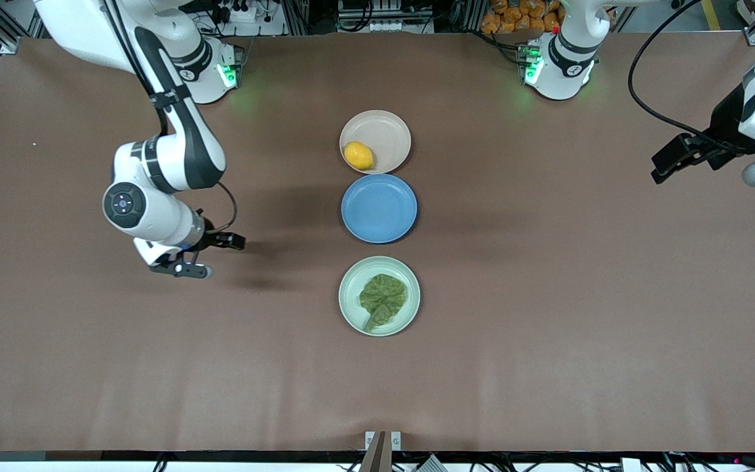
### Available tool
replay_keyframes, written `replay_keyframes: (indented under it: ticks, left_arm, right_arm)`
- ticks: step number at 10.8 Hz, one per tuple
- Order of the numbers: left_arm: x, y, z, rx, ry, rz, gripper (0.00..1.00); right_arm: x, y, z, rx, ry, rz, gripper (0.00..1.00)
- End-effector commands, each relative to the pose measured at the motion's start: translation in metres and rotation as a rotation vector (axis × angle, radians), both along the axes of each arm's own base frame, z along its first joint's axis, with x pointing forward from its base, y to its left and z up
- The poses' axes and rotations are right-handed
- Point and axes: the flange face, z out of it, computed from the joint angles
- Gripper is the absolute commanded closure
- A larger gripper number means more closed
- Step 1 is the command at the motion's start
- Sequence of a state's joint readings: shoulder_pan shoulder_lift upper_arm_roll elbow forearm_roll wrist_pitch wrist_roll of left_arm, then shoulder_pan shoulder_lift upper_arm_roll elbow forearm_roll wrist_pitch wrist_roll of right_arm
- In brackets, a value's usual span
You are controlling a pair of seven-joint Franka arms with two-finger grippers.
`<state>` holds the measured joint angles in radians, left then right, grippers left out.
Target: Place lemon and lettuce in plates
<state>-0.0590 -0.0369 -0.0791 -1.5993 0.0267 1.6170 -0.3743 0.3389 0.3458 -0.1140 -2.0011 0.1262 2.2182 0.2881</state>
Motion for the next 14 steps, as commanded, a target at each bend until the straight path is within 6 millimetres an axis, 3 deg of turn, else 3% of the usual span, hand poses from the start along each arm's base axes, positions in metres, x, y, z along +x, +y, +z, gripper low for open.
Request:
replay_keyframes:
  ticks: [1,3,5,9,11,13,14]
  left_arm:
    - [-0.015,0.000,0.000,0.011,0.004,-0.036,0.00]
    - [-0.011,0.000,0.002,0.022,-0.001,-0.073,0.00]
    - [-0.012,0.003,0.003,0.027,0.010,-0.086,0.00]
    - [-0.013,0.008,0.001,0.037,0.035,-0.225,0.00]
    - [-0.013,0.014,0.001,0.038,0.039,-0.242,0.00]
    - [-0.013,0.014,0.005,0.038,0.032,-0.255,0.00]
    - [-0.013,0.014,0.010,0.037,0.023,-0.261,0.00]
  right_arm:
    - [0.011,-0.057,0.007,-0.007,-0.005,0.063,0.00]
    - [0.015,-0.081,0.021,0.025,-0.029,0.084,0.00]
    - [0.015,-0.086,0.046,0.022,-0.065,0.086,0.00]
    - [-0.005,-0.095,0.131,-0.037,-0.142,0.123,0.00]
    - [-0.013,-0.095,0.160,-0.052,-0.125,0.128,0.00]
    - [-0.007,-0.098,0.189,-0.065,-0.125,0.136,0.00]
    - [-0.001,-0.099,0.217,-0.065,-0.142,0.167,0.00]
